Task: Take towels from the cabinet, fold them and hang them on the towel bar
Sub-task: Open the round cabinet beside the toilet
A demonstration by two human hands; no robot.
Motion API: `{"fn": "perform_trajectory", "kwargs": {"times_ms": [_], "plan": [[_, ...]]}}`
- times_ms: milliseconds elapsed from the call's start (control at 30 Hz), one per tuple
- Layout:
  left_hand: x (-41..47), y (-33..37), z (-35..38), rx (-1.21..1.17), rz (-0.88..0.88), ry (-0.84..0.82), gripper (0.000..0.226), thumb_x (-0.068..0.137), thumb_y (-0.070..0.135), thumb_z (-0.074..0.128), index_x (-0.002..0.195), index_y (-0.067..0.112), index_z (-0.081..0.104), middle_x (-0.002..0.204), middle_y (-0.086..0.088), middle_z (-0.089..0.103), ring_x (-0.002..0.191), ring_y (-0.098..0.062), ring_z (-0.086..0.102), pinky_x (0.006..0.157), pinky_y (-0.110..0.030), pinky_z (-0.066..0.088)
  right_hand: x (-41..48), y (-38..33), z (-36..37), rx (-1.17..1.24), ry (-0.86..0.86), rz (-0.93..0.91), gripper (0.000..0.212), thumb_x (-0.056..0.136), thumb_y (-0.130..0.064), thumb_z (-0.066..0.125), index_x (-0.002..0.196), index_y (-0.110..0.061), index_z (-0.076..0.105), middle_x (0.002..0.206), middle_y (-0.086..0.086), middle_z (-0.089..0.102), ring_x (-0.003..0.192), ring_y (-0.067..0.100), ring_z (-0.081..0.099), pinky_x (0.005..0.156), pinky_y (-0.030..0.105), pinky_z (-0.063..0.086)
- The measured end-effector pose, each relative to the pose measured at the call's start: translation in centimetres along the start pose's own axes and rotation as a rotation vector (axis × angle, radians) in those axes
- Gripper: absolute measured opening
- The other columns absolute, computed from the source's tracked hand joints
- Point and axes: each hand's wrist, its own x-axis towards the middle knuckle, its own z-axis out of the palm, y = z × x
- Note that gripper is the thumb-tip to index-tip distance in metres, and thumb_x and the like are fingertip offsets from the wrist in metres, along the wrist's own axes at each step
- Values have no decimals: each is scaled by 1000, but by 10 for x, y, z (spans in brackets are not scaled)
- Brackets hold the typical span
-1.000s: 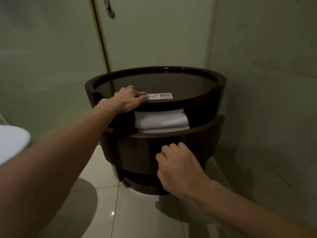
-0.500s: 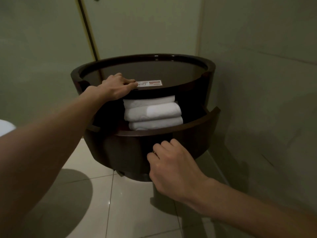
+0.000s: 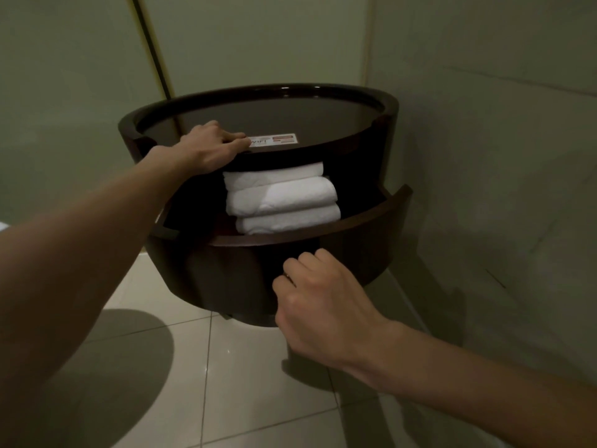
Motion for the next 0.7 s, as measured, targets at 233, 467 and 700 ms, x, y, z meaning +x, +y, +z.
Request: {"fn": "perform_trajectory", "kwargs": {"times_ms": [233, 467, 700], "plan": [[0, -1, -2, -23, -1, 1, 78, 73, 77, 21, 133, 36, 52, 141, -16, 47, 125, -42, 45, 104, -50, 39, -3, -1, -2, 6, -13, -5, 18, 74, -15, 45, 56, -16, 45, 58, 3, 42, 60, 18, 24, 63, 31, 14], [2, -2, 1, -8, -1, 9, 69, 82, 72, 25, 134, 36, 51, 138, -19, 45, 123, -44, 45, 103, -50, 39, -3, -3, -3, -20, -29, -7, 18, 75, -16, 46, 58, -17, 46, 59, 3, 42, 60, 17, 24, 62, 31, 14], [2, -3, 2, -9, -10, 9, 67, 82, 72, 28, 134, 37, 51, 139, -19, 45, 124, -44, 44, 103, -50, 39, -3, -3, -5, -24, -37, -3, 17, 74, -16, 44, 58, -17, 47, 59, 2, 42, 60, 17, 24, 62, 31, 16]]}}
